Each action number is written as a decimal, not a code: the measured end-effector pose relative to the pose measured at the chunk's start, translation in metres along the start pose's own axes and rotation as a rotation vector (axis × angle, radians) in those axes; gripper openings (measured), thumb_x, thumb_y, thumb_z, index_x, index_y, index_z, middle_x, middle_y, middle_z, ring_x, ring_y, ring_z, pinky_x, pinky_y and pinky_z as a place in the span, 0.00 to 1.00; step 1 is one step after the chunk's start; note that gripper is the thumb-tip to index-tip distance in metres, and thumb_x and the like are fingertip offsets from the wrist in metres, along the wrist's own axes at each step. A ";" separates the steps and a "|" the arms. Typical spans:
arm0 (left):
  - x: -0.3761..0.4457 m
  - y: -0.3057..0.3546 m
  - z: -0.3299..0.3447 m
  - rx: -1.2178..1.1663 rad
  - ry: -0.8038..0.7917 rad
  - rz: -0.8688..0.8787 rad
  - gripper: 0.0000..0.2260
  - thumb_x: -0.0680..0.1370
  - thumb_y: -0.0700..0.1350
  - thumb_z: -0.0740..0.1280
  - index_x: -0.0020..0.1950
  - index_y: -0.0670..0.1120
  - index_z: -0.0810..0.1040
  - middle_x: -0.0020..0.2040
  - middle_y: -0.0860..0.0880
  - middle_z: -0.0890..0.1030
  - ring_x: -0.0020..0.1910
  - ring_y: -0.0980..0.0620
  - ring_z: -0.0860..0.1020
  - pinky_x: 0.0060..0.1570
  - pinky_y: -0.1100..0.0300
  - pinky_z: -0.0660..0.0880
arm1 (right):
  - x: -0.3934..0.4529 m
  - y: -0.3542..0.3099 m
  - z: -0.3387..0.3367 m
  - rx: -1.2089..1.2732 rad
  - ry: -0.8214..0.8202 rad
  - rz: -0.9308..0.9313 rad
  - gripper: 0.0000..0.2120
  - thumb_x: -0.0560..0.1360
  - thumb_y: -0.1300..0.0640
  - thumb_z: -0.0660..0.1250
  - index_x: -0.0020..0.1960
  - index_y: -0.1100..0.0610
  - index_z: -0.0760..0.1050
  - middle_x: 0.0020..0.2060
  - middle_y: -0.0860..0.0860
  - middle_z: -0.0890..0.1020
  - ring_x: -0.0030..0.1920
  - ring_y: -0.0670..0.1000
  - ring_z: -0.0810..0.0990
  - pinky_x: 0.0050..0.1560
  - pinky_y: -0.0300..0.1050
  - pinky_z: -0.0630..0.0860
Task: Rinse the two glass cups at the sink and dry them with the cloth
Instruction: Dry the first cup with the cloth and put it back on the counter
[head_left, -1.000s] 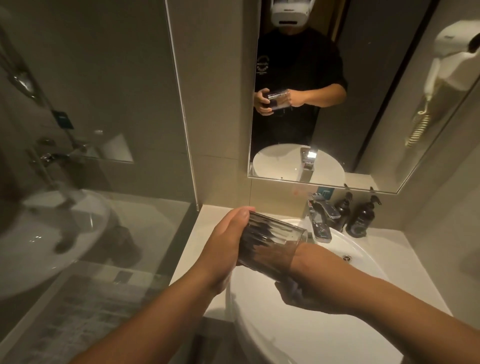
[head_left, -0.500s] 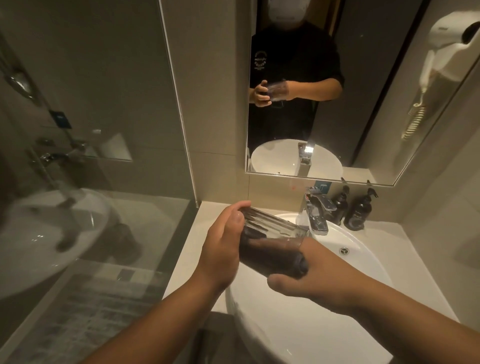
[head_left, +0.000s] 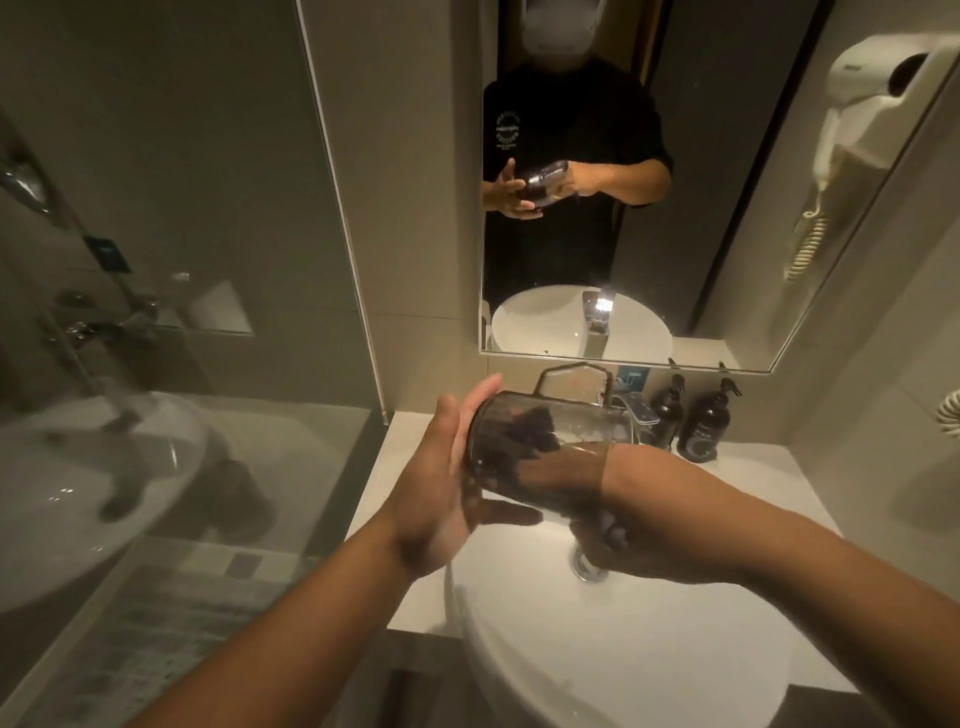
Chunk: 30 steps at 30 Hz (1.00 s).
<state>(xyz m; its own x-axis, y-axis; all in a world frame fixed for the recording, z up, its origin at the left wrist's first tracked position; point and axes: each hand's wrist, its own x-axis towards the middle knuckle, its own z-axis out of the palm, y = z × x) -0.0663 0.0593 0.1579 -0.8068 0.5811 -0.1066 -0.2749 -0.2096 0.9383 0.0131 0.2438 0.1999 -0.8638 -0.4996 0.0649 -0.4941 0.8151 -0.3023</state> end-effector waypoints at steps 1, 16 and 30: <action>0.001 0.003 0.001 -0.023 0.003 -0.065 0.27 0.73 0.72 0.55 0.66 0.62 0.75 0.65 0.48 0.82 0.63 0.40 0.80 0.60 0.34 0.77 | 0.001 -0.002 0.002 -0.117 -0.011 -0.056 0.23 0.69 0.63 0.64 0.62 0.47 0.73 0.49 0.40 0.79 0.44 0.42 0.75 0.43 0.33 0.74; 0.020 -0.027 0.004 0.168 0.227 0.113 0.17 0.85 0.53 0.53 0.53 0.56 0.82 0.46 0.50 0.86 0.49 0.51 0.83 0.51 0.50 0.77 | 0.007 -0.008 0.016 0.268 -0.003 0.143 0.28 0.71 0.60 0.65 0.68 0.40 0.70 0.56 0.37 0.79 0.49 0.40 0.74 0.48 0.25 0.69; 0.021 -0.027 -0.014 0.360 0.190 0.403 0.17 0.74 0.66 0.54 0.55 0.67 0.78 0.59 0.46 0.81 0.58 0.41 0.80 0.61 0.34 0.75 | 0.014 -0.005 0.022 1.118 0.065 0.365 0.25 0.64 0.57 0.71 0.62 0.49 0.79 0.57 0.57 0.82 0.59 0.60 0.79 0.64 0.59 0.74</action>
<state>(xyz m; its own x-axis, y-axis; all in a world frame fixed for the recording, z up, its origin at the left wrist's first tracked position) -0.0827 0.0660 0.1261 -0.9000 0.3520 0.2572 0.2428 -0.0852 0.9663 0.0053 0.2265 0.1811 -0.9557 -0.2476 -0.1590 0.1158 0.1805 -0.9767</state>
